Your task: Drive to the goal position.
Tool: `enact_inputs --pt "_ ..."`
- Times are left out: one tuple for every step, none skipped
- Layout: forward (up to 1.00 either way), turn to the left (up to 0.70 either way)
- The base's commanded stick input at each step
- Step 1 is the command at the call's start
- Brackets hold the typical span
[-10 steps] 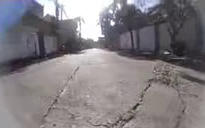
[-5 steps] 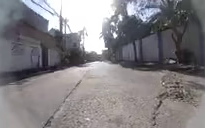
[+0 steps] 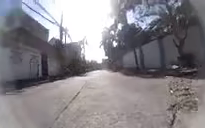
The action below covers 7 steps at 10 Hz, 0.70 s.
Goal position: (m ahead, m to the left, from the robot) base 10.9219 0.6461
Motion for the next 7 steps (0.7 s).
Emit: enact_inputs --pt "0.7 0.0" --pt "0.7 0.0" --pt "0.7 0.0" --pt "0.7 0.0" --pt "0.7 0.0" --pt "0.7 0.0" --pt "0.7 0.0"
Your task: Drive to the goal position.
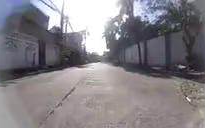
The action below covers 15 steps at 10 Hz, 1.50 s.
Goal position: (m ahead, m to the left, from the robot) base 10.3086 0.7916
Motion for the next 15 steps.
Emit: enact_inputs --pt "0.7 0.0" --pt "0.7 0.0" --pt "0.7 0.0" --pt "0.7 0.0" --pt "0.7 0.0" --pt "0.7 0.0" --pt "0.7 0.0" --pt "0.7 0.0" --pt "0.7 0.0" --pt "0.7 0.0" --pt "0.7 0.0" --pt "0.7 0.0" --pt "0.7 0.0" --pt "0.7 0.0" --pt "0.7 0.0"
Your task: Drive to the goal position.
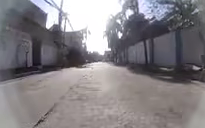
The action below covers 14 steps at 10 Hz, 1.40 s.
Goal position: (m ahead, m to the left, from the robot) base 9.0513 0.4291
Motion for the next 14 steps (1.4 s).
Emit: enact_inputs --pt "0.7 0.0" --pt "0.7 0.0" --pt "0.7 0.0" --pt "0.7 -0.09" --pt "0.7 -0.23" --pt "0.7 -0.34" --pt "0.7 -0.34" --pt "0.7 -0.34" --pt "0.7 -0.34" --pt "0.7 -0.34" --pt "0.7 -0.34" --pt "0.7 -0.34" --pt "0.7 -0.34" --pt "0.7 -0.3"
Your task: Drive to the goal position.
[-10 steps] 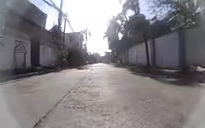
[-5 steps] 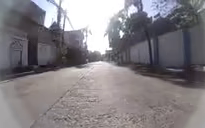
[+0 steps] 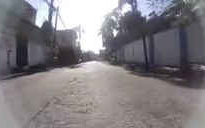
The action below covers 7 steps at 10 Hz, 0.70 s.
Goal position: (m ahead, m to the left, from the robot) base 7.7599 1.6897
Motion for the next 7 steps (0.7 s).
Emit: enact_inputs --pt "0.7 -0.25" --pt "0.7 -0.19" --pt "0.7 -0.14" --pt "0.7 -0.08" --pt "0.7 -0.02" --pt "0.7 -0.02" --pt "0.7 -0.02"
